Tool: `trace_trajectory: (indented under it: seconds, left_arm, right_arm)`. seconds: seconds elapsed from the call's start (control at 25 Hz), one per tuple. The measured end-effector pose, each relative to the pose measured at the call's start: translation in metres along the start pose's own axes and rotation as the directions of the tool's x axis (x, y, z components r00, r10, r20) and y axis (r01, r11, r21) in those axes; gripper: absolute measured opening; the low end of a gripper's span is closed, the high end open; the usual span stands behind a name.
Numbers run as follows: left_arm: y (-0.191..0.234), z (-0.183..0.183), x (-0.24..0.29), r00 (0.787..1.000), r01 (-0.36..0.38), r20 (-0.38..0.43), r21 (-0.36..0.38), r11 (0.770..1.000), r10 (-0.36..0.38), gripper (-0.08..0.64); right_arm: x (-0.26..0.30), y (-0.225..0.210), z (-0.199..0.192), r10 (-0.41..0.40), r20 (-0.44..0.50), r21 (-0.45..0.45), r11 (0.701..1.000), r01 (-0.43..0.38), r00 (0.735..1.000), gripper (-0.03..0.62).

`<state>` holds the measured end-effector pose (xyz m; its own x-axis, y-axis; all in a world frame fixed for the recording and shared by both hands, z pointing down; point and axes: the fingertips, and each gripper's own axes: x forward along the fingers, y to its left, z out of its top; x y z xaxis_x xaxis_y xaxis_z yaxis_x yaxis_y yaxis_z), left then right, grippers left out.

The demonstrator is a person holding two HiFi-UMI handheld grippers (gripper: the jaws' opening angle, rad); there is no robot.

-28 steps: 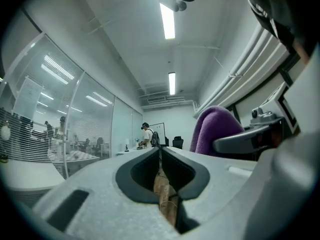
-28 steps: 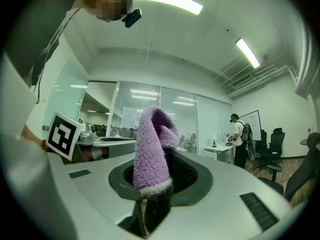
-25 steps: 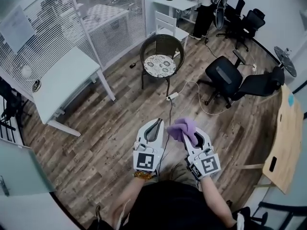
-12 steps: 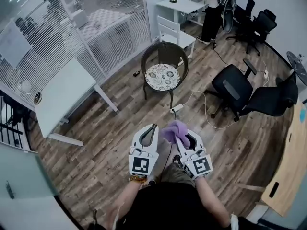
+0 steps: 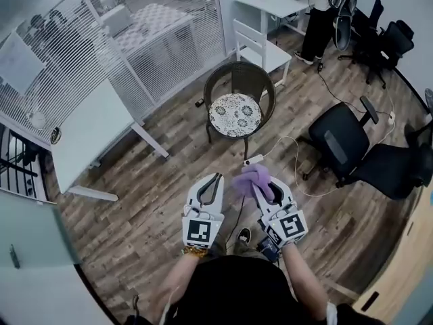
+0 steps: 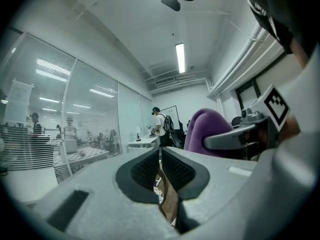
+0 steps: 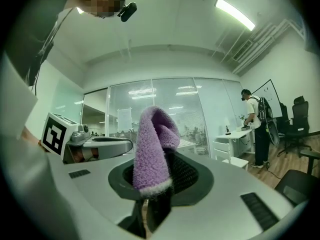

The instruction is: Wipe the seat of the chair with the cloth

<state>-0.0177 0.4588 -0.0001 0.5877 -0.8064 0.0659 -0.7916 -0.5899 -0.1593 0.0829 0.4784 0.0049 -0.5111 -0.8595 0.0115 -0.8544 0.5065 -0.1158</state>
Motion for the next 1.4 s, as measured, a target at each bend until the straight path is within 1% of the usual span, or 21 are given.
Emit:
trace_trajectory:
  seconds: [0.2,0.32,0.44,0.56,0.68,0.8,0.88,0.96,1.04,1.16,1.28,1.4]
  left_arm:
    - [0.031,-0.011,0.05,1.0,-0.024,-0.002,-0.02,1.0,0.024,0.029]
    - [0.064,-0.024,0.092,1.0,-0.028,0.002,-0.051,0.998,0.028,0.029]
    - [0.106,-0.036,0.135,0.998,-0.052,0.027,-0.075,0.996,0.054,0.029]
    - [0.14,-0.038,0.179,0.999,-0.041,0.032,-0.083,0.996,0.044,0.029]
    - [0.17,-0.036,0.214,0.998,-0.035,0.048,-0.101,0.994,0.04,0.029]
    - [0.204,-0.053,0.242,0.999,-0.051,0.01,-0.152,0.987,0.053,0.029]
    - [0.221,-0.062,0.262,0.999,-0.051,0.012,-0.139,0.989,0.053,0.03]
    - [0.231,-0.063,0.277,0.998,-0.049,0.023,-0.121,0.991,0.052,0.029]
    - [0.237,-0.064,0.293,0.998,-0.051,0.015,-0.11,0.993,0.053,0.03]
    - [0.247,-0.073,0.317,0.997,-0.073,-0.022,-0.099,0.992,0.071,0.029]
    - [0.248,-0.084,0.347,0.994,-0.101,-0.063,-0.091,0.991,0.095,0.03]
    - [0.24,-0.092,0.383,0.988,-0.128,-0.097,-0.074,0.989,0.121,0.029]
  right_arm:
    - [0.054,-0.036,-0.014,0.024,-0.05,-0.003,1.0,-0.024,0.998,0.087]
    - [0.101,-0.059,-0.019,0.033,-0.071,-0.011,0.999,-0.033,0.997,0.087]
    - [0.153,-0.082,-0.025,0.047,-0.117,-0.043,0.998,-0.052,0.992,0.083]
    - [0.197,-0.105,-0.013,0.052,-0.153,-0.066,0.996,-0.063,0.987,0.083]
    - [0.235,-0.128,0.001,0.031,-0.173,-0.098,0.994,-0.049,0.984,0.084]
    - [0.271,-0.147,0.005,0.023,-0.167,-0.104,0.994,-0.041,0.986,0.086]
    - [0.29,-0.158,0.005,0.036,-0.165,-0.088,0.995,-0.051,0.986,0.086]
    - [0.301,-0.171,0.004,0.052,-0.164,-0.061,0.996,-0.062,0.985,0.086]
    - [0.312,-0.19,0.002,0.05,-0.161,-0.049,0.997,-0.059,0.986,0.087]
    - [0.334,-0.222,-0.008,0.039,-0.179,-0.041,0.998,-0.047,0.983,0.087]
    - [0.355,-0.26,-0.019,0.055,-0.196,-0.013,0.998,-0.059,0.979,0.087]
    - [0.374,-0.303,-0.026,0.081,-0.207,-0.028,0.996,-0.089,0.975,0.081]
